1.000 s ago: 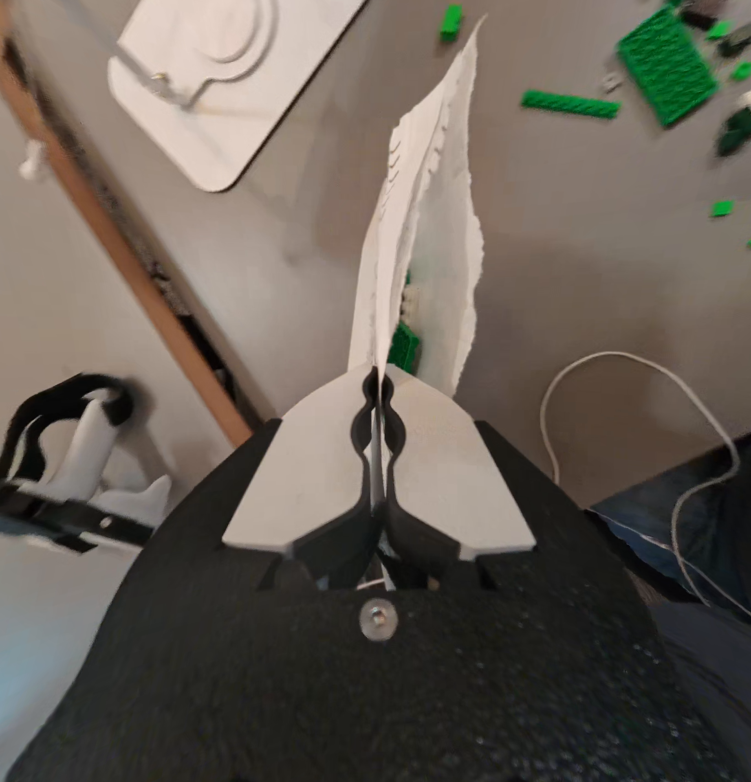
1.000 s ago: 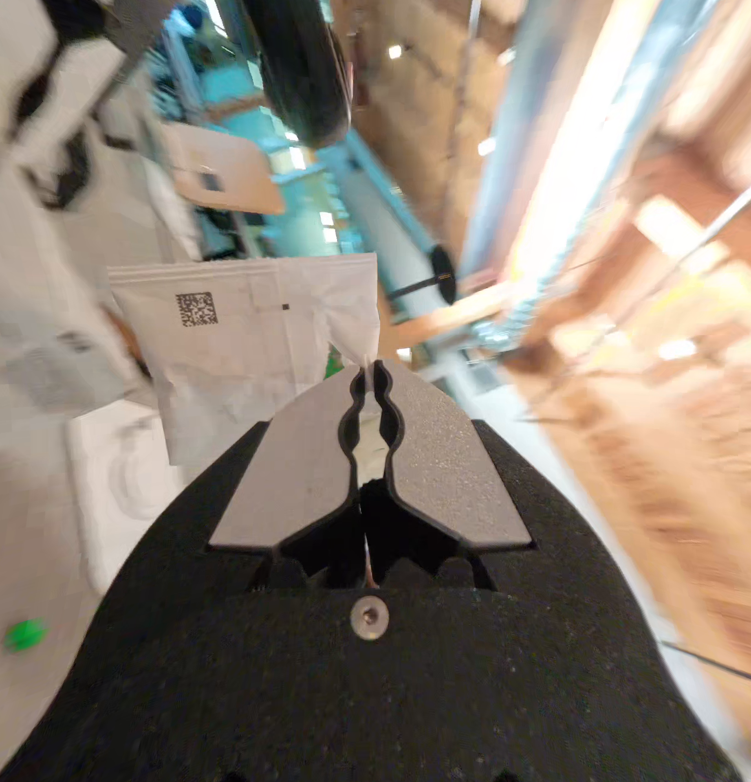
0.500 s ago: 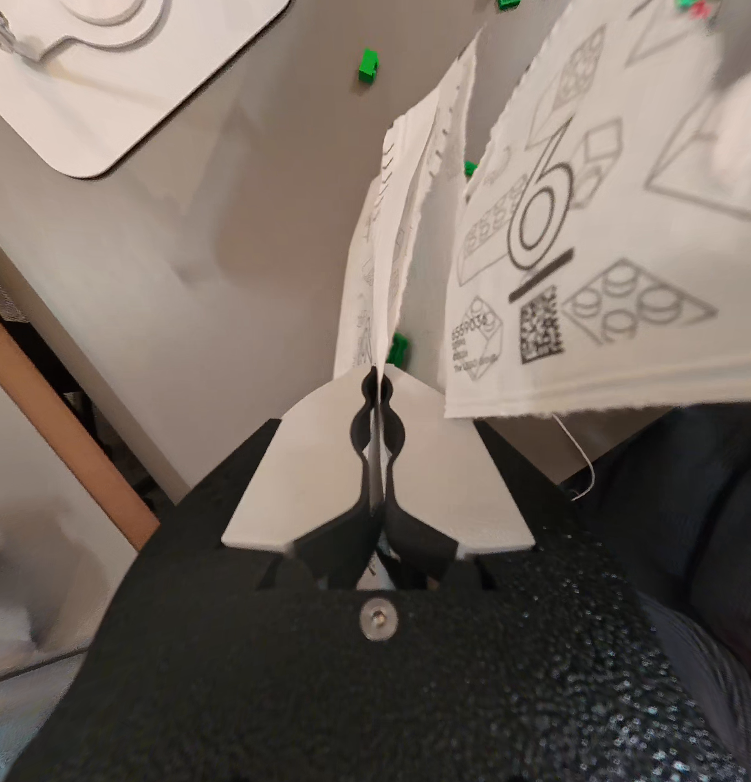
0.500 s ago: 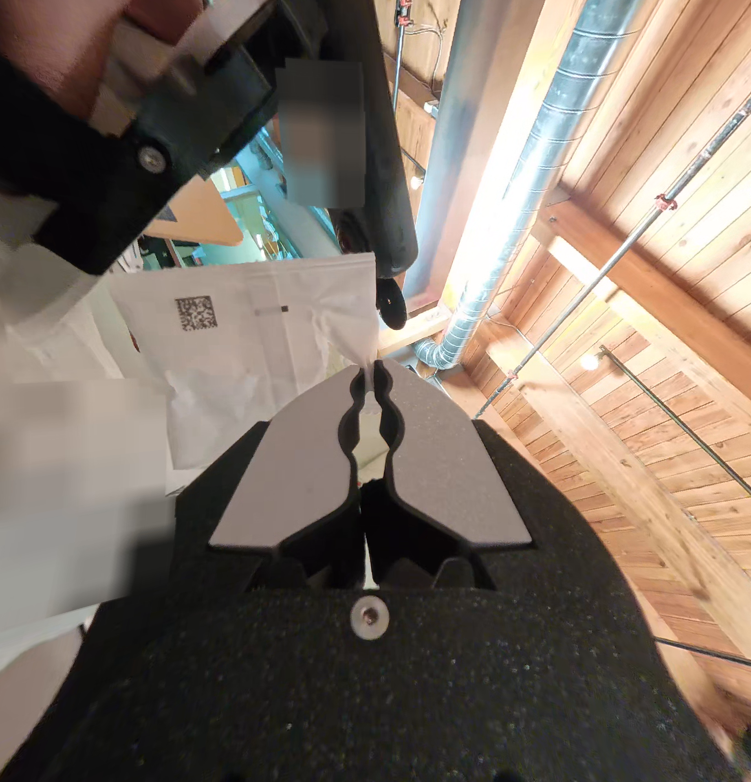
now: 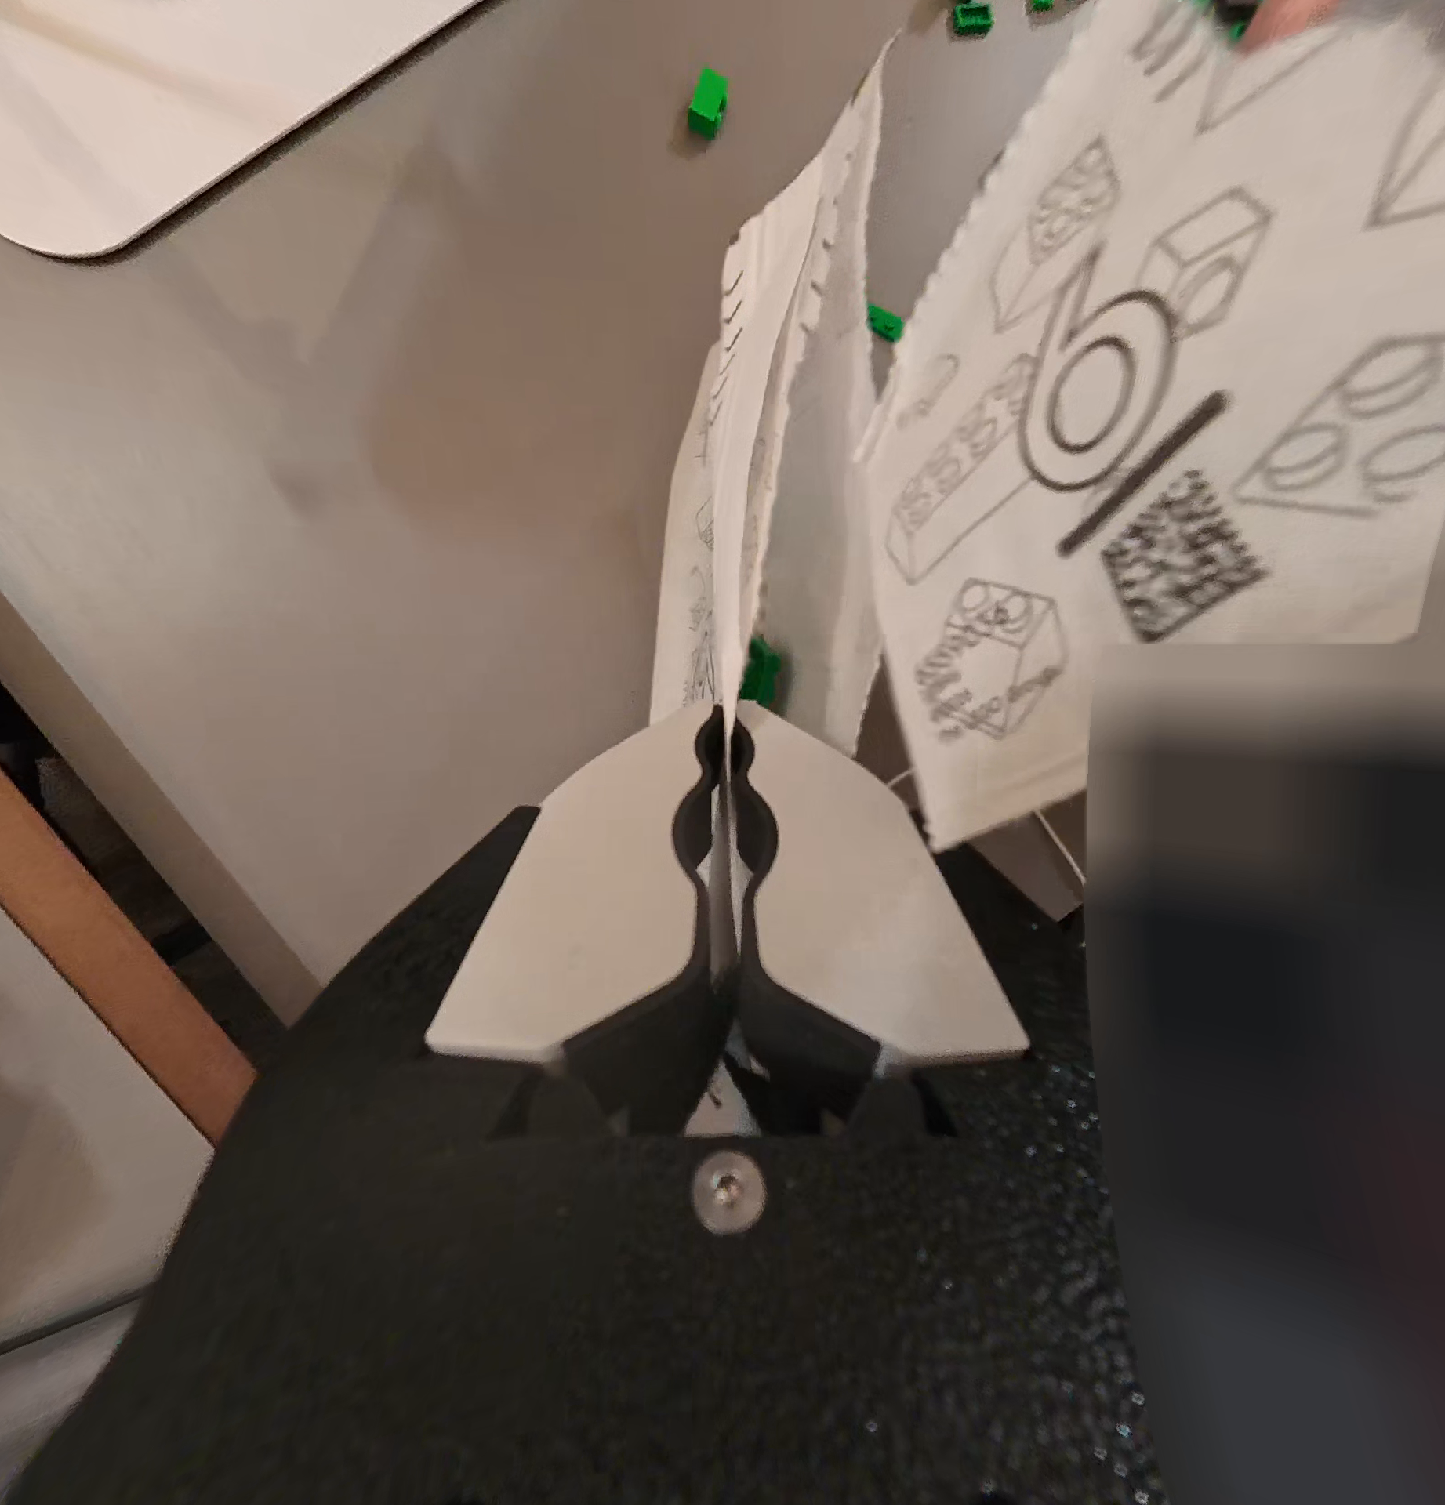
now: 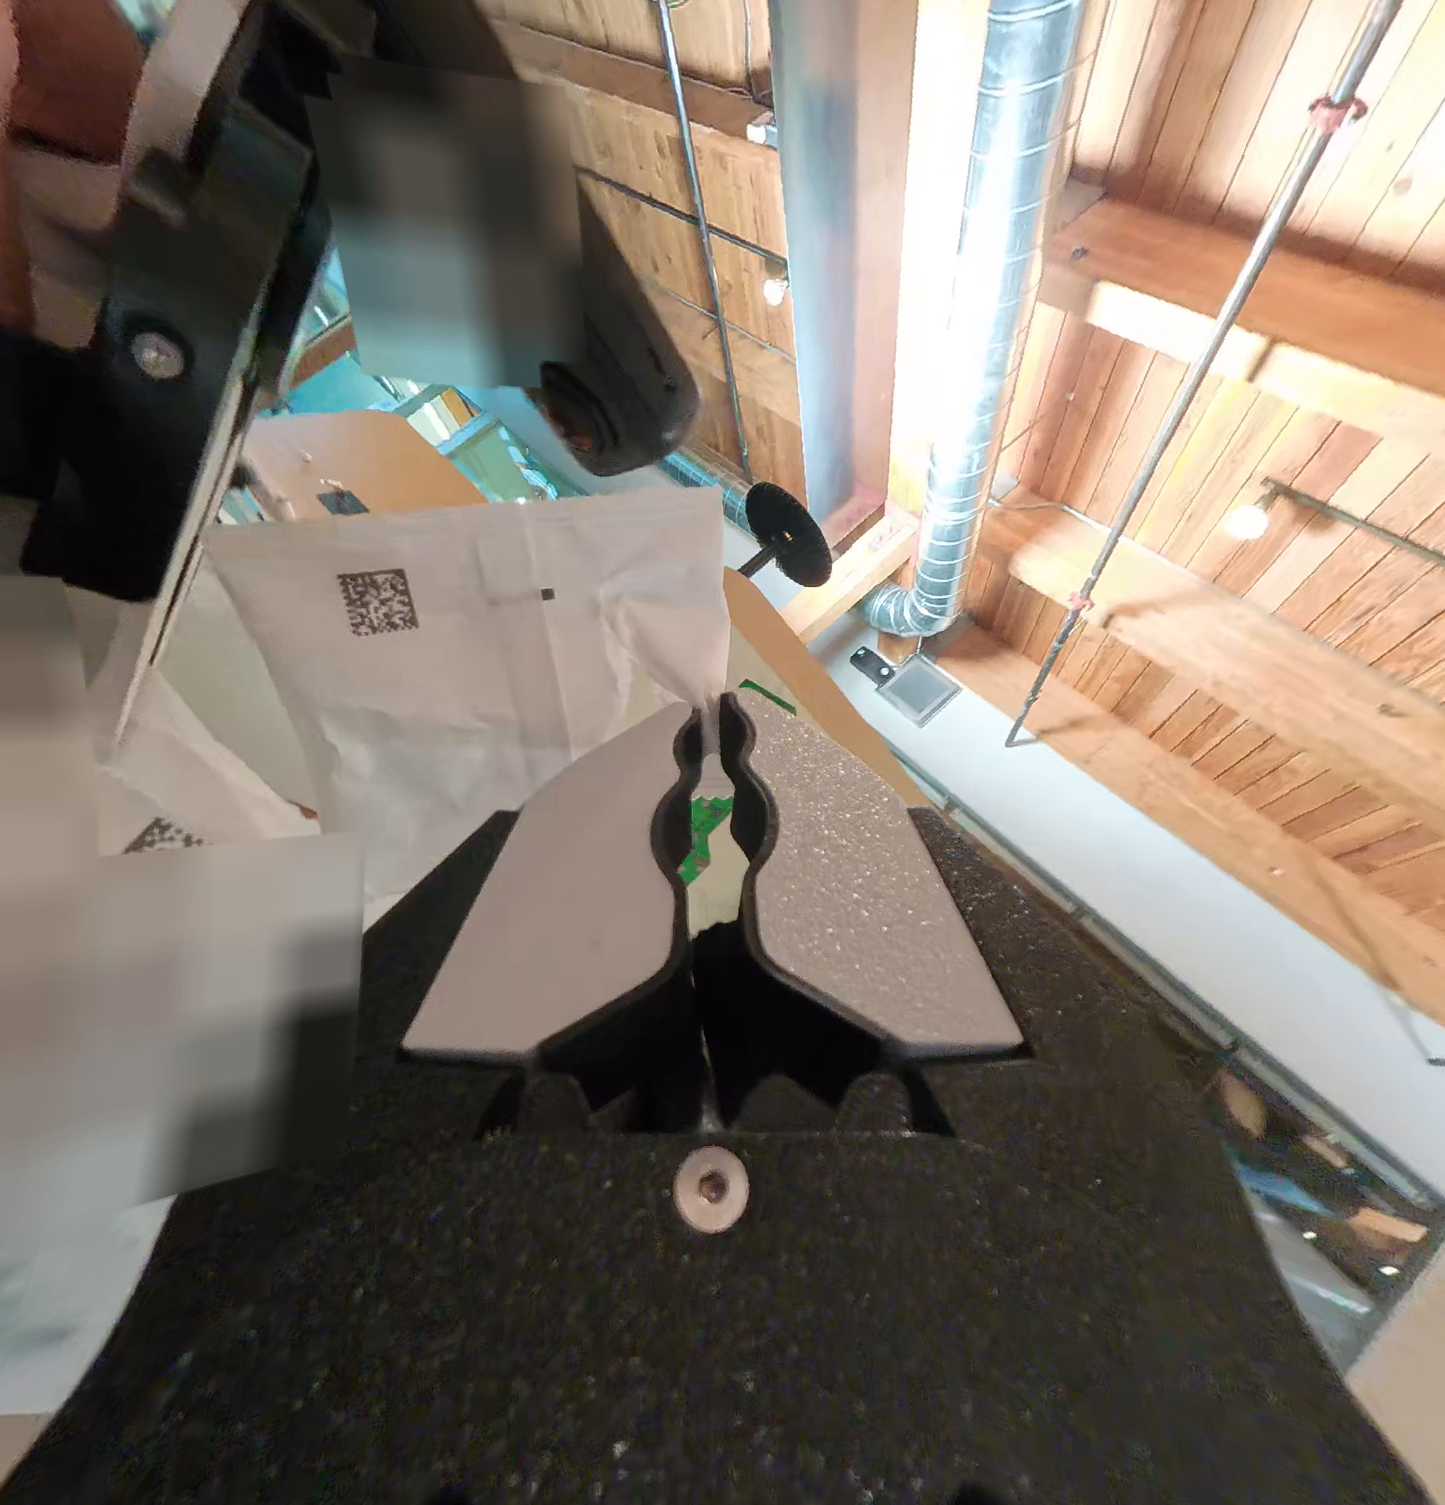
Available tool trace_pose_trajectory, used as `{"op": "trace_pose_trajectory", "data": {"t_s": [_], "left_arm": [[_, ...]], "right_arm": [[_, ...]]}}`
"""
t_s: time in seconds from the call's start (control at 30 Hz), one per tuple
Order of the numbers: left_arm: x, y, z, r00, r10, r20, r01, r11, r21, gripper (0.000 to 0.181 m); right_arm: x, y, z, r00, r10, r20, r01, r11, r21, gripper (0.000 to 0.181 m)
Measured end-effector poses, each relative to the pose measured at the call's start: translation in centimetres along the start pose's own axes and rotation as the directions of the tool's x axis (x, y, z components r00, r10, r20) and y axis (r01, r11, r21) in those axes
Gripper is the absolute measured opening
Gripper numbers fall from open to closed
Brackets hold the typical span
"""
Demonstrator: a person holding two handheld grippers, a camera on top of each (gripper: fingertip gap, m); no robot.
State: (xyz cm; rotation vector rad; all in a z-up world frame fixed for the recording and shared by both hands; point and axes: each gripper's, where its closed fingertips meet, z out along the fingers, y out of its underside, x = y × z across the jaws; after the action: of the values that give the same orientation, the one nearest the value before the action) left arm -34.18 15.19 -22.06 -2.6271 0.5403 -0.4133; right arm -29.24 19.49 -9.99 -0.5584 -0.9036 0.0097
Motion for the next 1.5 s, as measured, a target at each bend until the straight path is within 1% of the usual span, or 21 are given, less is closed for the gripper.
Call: {"op": "trace_pose_trajectory", "data": {"t_s": [0.1,0.2,0.37,0.5,0.6,0.7,0.73,0.77,0.8,0.87,0.93,1.0,1.07,1.1,1.13,1.2,1.3,1.37,1.4,1.47,1.5], "left_arm": [[0.1,-0.1,0.0,1.000,-0.003,-0.022,0.003,1.000,0.013,0.000],[0.1,-0.2,0.2,1.000,-0.002,-0.029,0.003,1.000,0.011,0.000],[-0.1,0.2,0.0,0.999,-0.013,-0.035,0.014,1.000,0.012,0.000],[-0.2,0.2,-0.2,0.999,-0.013,-0.050,0.014,1.000,0.026,0.000],[0.1,0.0,-0.3,0.998,-0.001,-0.059,0.003,0.999,0.035,0.000],[0.6,-0.5,-0.4,0.997,0.019,-0.077,-0.015,0.999,0.051,0.000],[0.6,-0.5,-0.4,0.997,0.026,-0.072,-0.023,0.999,0.041,0.000],[0.6,-0.2,-0.3,0.998,0.027,-0.060,-0.026,0.999,0.020,0.000],[0.4,-0.1,-0.2,0.999,0.025,-0.048,-0.025,1.000,0.006,0.000],[0.1,-0.1,-0.1,0.999,0.019,-0.033,-0.019,1.000,-0.003,0.000],[-0.1,-0.1,0.1,0.999,0.025,-0.022,-0.025,1.000,-0.012,0.000],[-0.2,0.1,0.3,0.999,0.031,-0.010,-0.032,0.999,-0.027,0.000],[-0.1,0.0,0.4,0.999,0.041,-0.014,-0.041,0.999,-0.029,0.000],[-0.2,-0.1,0.4,0.999,0.044,-0.007,-0.044,0.999,-0.031,0.000],[-0.2,-0.1,0.4,0.999,0.045,-0.004,-0.045,0.998,-0.034,0.000],[0.0,-0.2,0.4,0.998,0.055,-0.008,-0.055,0.998,-0.036,0.000],[0.1,-0.3,0.5,0.998,0.069,0.003,-0.069,0.997,-0.043,0.000],[0.2,-0.3,0.5,0.997,0.078,0.006,-0.078,0.996,-0.051,0.000],[0.3,-0.4,0.5,0.997,0.079,0.006,-0.079,0.995,-0.053,0.000],[0.4,-0.4,0.5,0.996,0.092,0.009,-0.091,0.994,-0.061,0.000],[0.4,-0.4,0.6,0.995,0.097,0.015,-0.096,0.993,-0.069,0.000]], "right_arm": [[0.4,0.0,0.3,0.999,0.034,-0.024,-0.034,0.999,-0.004,0.004],[-0.6,0.3,0.4,1.000,0.013,-0.006,-0.013,1.000,0.002,0.004],[-1.3,1.4,-0.5,0.993,-0.116,0.007,0.115,0.993,0.036,0.004],[-1.7,1.7,-1.2,0.968,-0.247,0.037,0.243,0.966,0.084,0.004],[-3.2,0.9,-1.7,0.910,-0.406,0.081,0.386,0.903,0.189,0.004],[-6.3,0.2,-2.8,0.784,-0.602,0.153,0.533,0.779,0.331,0.004],[-6.8,0.5,-2.9,0.747,-0.645,0.161,0.571,0.746,0.343,0.004],[-7.2,0.9,-2.9,0.712,-0.673,0.203,0.589,0.729,0.349,0.004],[-7.6,1.5,-3.0,0.689,-0.671,0.275,0.580,0.737,0.346,0.005],[-7.4,2.0,-3.0,0.688,-0.592,0.419,0.506,0.806,0.307,0.009],[-6.6,1.8,-2.9,0.699,-0.468,0.540,0.404,0.882,0.241,0.015],[-5.7,1.7,-2.8,0.682,-0.323,0.656,0.295,0.943,0.157,0.022],[-5.4,1.8,-3.2,0.605,-0.154,0.782,0.186,0.981,0.050,0.025],[-5.1,1.6,-3.3,0.573,-0.078,0.816,0.138,0.990,-0.002,0.027],[-5.0,1.6,-3.6,0.520,-0.017,0.854,0.104,0.994,-0.044,0.024],[-4.9,1.8,-3.7,0.462,0.048,0.885,0.101,0.989,-0.107,0.026],[-5.2,1.7,-4.1,0.401,0.031,0.916,0.142,0.985,-0.095,0.030],[-5.5,0.8,-4.5,0.343,0.071,0.936,0.102,0.988,-0.113,0.033],[-5.6,0.7,-4.4,0.336,0.084,0.938,0.098,0.987,-0.123,0.031],[-5.7,1.3,-3.6,0.374,0.081,0.924,0.143,0.979,-0.144,0.028],[-5.7,1.6,-3.3,0.373,0.084,0.924,0.157,0.976,-0.152,0.028]]}}
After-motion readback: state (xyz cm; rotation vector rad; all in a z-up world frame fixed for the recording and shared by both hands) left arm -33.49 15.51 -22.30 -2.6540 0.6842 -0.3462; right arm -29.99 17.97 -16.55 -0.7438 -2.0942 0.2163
